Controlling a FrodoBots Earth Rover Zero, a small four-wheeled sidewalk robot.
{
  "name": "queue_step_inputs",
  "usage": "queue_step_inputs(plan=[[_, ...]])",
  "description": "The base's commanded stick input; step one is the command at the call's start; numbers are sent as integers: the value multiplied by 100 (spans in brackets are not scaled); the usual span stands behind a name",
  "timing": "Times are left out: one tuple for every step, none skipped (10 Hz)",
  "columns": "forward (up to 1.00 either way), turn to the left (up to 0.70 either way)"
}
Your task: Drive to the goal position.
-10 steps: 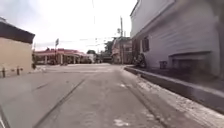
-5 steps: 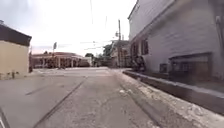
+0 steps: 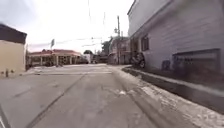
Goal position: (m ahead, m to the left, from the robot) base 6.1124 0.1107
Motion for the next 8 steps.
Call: queue_step_inputs(plan=[[70,1],[70,1],[70,1],[70,1],[70,1],[70,1],[70,1],[70,1]])
